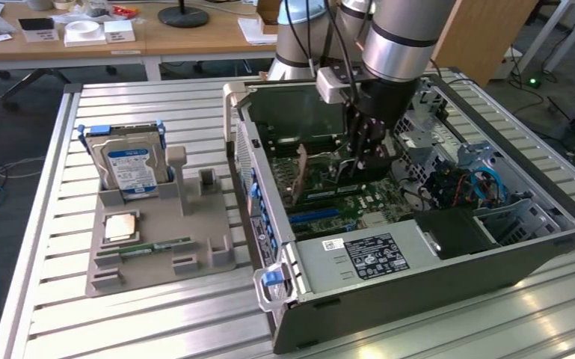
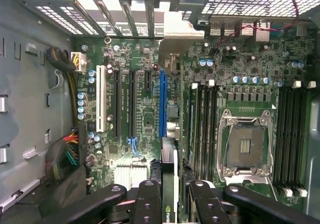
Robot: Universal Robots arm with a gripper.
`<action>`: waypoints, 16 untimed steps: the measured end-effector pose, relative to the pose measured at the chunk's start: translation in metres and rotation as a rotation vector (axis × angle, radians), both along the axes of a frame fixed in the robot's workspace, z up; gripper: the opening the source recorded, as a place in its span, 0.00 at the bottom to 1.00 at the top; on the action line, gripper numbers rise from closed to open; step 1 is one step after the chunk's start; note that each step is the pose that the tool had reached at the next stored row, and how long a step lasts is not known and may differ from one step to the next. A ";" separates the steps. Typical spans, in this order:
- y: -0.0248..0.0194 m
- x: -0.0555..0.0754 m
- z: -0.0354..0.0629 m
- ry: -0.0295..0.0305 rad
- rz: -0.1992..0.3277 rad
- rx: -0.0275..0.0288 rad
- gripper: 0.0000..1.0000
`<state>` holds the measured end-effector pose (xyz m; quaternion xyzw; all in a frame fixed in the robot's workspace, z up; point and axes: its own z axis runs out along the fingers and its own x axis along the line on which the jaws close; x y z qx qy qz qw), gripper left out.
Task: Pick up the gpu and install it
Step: 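Insert the gpu into the slot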
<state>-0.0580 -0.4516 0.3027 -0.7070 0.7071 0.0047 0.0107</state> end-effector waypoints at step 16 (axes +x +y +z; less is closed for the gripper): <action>-0.0034 -0.011 -0.0083 -0.0001 0.004 0.0001 0.26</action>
